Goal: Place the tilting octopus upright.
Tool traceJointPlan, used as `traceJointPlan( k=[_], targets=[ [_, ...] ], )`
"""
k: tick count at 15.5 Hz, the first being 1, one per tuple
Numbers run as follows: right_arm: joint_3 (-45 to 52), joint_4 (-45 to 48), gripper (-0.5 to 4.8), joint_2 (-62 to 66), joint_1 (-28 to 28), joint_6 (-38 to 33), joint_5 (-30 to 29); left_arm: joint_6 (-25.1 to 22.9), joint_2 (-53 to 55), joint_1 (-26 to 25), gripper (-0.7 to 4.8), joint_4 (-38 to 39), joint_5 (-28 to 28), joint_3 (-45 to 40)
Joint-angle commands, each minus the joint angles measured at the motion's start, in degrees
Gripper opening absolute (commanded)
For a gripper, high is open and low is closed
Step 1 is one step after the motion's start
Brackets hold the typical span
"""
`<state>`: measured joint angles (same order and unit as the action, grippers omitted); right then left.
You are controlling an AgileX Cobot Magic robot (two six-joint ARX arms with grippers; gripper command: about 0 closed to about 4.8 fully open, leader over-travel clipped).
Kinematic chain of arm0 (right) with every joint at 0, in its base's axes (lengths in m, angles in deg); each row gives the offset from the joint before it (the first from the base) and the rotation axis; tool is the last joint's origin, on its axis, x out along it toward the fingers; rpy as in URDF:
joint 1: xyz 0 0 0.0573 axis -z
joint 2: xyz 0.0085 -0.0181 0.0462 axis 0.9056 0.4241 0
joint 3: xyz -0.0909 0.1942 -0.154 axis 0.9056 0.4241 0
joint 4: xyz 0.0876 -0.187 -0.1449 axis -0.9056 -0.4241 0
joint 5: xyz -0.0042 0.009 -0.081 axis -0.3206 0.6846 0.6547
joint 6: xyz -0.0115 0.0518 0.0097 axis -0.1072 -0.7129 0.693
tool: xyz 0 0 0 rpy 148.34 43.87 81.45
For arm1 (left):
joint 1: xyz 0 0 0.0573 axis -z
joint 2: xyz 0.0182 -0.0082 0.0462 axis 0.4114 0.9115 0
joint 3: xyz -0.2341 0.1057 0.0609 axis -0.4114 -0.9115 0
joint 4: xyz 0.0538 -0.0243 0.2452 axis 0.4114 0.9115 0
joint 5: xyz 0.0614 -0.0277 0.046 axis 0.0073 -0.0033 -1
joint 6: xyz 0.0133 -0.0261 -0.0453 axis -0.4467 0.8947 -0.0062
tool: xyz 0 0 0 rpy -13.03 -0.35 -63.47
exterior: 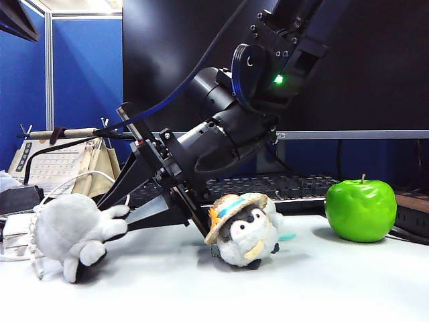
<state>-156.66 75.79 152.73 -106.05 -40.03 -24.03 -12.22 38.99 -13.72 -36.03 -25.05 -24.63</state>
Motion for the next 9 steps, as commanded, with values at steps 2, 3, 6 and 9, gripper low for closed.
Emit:
traceJointPlan(
  k=[2,3,6,9],
  targets=[
    [-0.2,1.8,1.27,-0.4,1.5,0.3,-0.1,-0.1,-0.1,0.0,-0.02,-0.2,0.2,0.2],
    [-0.2,1.8,1.27,-0.4,2.1,0.2,-0.3,-0.1,-0.1,0.0,-0.02,-0.1,0.2,0.2],
    [-0.2,1.9,1.99,-0.4,3.3,0.1,-0.5,-0.2,-0.1,0.0,-0.02,-0.1,0.2,0.2],
    [-0.2,2.5,2.2,-0.4,4.0,0.2,-0.5,-0.2,-0.1,0.0,-0.02,-0.2,0.2,0.2]
  ],
)
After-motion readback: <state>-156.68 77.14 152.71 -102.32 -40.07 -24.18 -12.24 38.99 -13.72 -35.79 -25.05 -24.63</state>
